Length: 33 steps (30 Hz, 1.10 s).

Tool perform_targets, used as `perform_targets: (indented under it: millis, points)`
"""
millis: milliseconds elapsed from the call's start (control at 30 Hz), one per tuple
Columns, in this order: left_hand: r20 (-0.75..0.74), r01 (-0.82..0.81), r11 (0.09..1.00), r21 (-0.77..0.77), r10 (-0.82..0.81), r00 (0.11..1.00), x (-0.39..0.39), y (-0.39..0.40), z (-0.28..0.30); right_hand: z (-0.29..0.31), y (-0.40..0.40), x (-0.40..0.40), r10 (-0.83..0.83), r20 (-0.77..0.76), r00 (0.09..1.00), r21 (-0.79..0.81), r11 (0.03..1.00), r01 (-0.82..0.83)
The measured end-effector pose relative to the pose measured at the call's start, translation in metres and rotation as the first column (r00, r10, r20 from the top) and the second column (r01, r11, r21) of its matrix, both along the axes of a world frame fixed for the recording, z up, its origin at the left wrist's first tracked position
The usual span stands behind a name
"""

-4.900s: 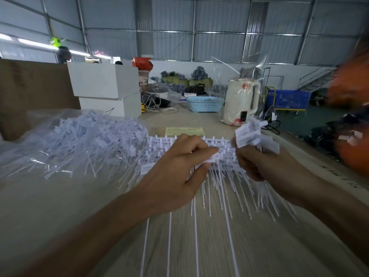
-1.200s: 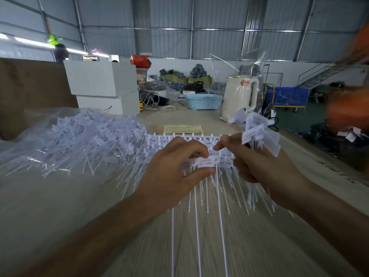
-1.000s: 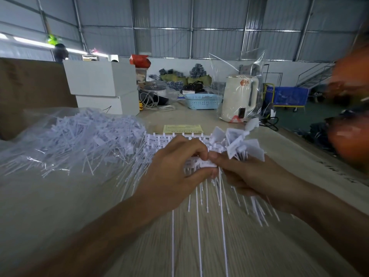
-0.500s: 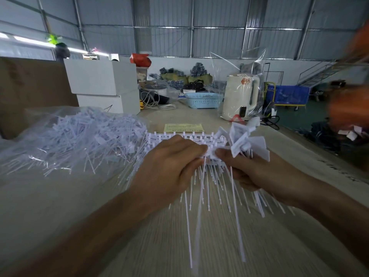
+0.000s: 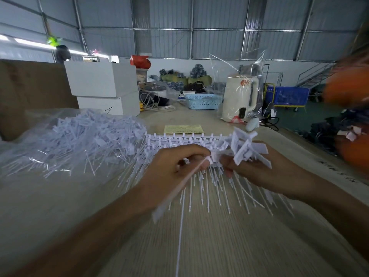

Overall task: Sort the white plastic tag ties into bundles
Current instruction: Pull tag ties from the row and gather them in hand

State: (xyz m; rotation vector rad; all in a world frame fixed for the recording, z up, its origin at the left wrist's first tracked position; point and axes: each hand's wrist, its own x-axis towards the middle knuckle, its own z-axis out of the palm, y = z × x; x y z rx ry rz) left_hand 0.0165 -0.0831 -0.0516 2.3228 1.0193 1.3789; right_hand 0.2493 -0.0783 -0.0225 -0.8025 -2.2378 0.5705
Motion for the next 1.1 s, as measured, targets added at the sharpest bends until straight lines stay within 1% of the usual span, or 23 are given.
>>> perform_targets:
  millis: [33,100,133,167,200,267,300,367,433,467,500,567,600,667,733,800,900,967,1000,1033,1067,1100]
  points:
    - [-0.042,-0.02,0.998,0.065,0.023,0.999,0.001,-0.001,-0.001,0.0,-0.001,-0.001,0.003,-0.042,0.999,-0.025,1.0,-0.004]
    - [-0.179,-0.047,0.966,0.253,0.094,0.979,0.001,-0.002,-0.003,-0.001,0.001,-0.002,-0.038,-0.087,0.995,-0.106,0.994,0.028]
    - [-0.267,-0.047,0.938,0.342,0.146,0.953,0.001,-0.002,-0.002,-0.001,0.003,-0.003,-0.073,-0.089,0.993,-0.132,0.989,0.061]
    - [-0.35,-0.036,0.907,0.419,0.199,0.915,0.0,-0.001,-0.001,-0.002,0.005,-0.003,-0.102,-0.059,0.993,-0.109,0.989,0.095]
    - [-0.417,-0.016,0.878,0.478,0.243,0.876,-0.002,-0.002,0.001,-0.001,0.005,-0.003,-0.13,-0.003,0.992,-0.046,0.991,0.129]
    - [-0.493,0.016,0.832,0.555,0.313,0.812,-0.002,-0.003,0.003,-0.001,0.008,-0.003,-0.221,0.138,0.965,0.164,0.966,0.198]
    - [-0.51,0.024,0.804,0.594,0.353,0.784,-0.001,-0.004,0.004,-0.001,0.008,-0.003,-0.261,0.172,0.95,0.259,0.942,0.212]
    - [-0.516,0.037,0.763,0.645,0.399,0.758,0.0,-0.003,0.005,0.001,0.005,-0.003,-0.291,0.191,0.938,0.349,0.913,0.212]
    - [-0.523,0.051,0.765,0.642,0.388,0.759,-0.002,-0.002,0.005,-0.001,0.006,-0.001,-0.287,0.215,0.933,0.365,0.91,0.196]
    - [-0.526,0.058,0.786,0.615,0.355,0.773,-0.003,-0.001,0.005,-0.001,0.005,-0.001,-0.257,0.216,0.942,0.355,0.919,0.169]
    - [-0.52,0.056,0.831,0.553,0.292,0.803,-0.004,-0.001,0.005,0.0,0.004,-0.002,-0.222,0.208,0.952,0.353,0.925,0.139]
    - [-0.438,0.022,0.919,0.393,0.166,0.883,-0.004,0.0,0.005,0.004,0.003,-0.002,-0.163,0.181,0.97,0.355,0.93,0.09]
    - [-0.397,-0.002,0.943,0.332,0.142,0.907,-0.004,0.0,0.005,0.006,0.001,-0.002,-0.135,0.164,0.977,0.331,0.941,0.075]
    - [-0.369,-0.028,0.959,0.284,0.135,0.92,-0.005,0.003,0.005,0.006,0.001,0.001,-0.088,0.149,0.985,0.261,0.964,0.046]
    - [-0.407,-0.017,0.954,0.298,0.143,0.902,-0.006,0.002,0.007,0.007,0.0,0.0,-0.089,0.151,0.984,0.234,0.971,0.052]
    - [-0.477,0.012,0.926,0.378,0.183,0.86,-0.005,0.001,0.01,0.006,-0.001,-0.003,-0.14,0.183,0.973,0.298,0.951,0.08]
    - [-0.555,0.07,0.854,0.516,0.27,0.787,-0.003,-0.003,0.012,0.004,0.004,-0.002,-0.283,0.314,0.906,0.348,0.923,0.168]
    - [-0.63,0.117,0.827,0.55,0.318,0.708,-0.005,-0.002,0.009,0.008,0.007,0.009,-0.378,0.35,0.857,0.393,0.89,0.232]
    - [-0.664,0.141,0.822,0.551,0.33,0.671,-0.008,-0.001,0.006,0.011,0.01,0.016,-0.42,0.322,0.849,0.408,0.87,0.276]
    - [-0.68,0.159,0.825,0.543,0.321,0.659,-0.011,0.001,0.003,0.015,0.012,0.024,-0.449,0.257,0.855,0.388,0.859,0.335]
    - [-0.67,0.153,0.841,0.518,0.288,0.684,-0.014,0.003,0.001,0.018,0.013,0.03,-0.456,0.163,0.875,0.306,0.866,0.394]
    - [-0.625,0.119,0.872,0.475,0.239,0.743,-0.015,0.006,0.0,0.019,0.012,0.033,-0.436,0.044,0.899,0.187,0.887,0.421]
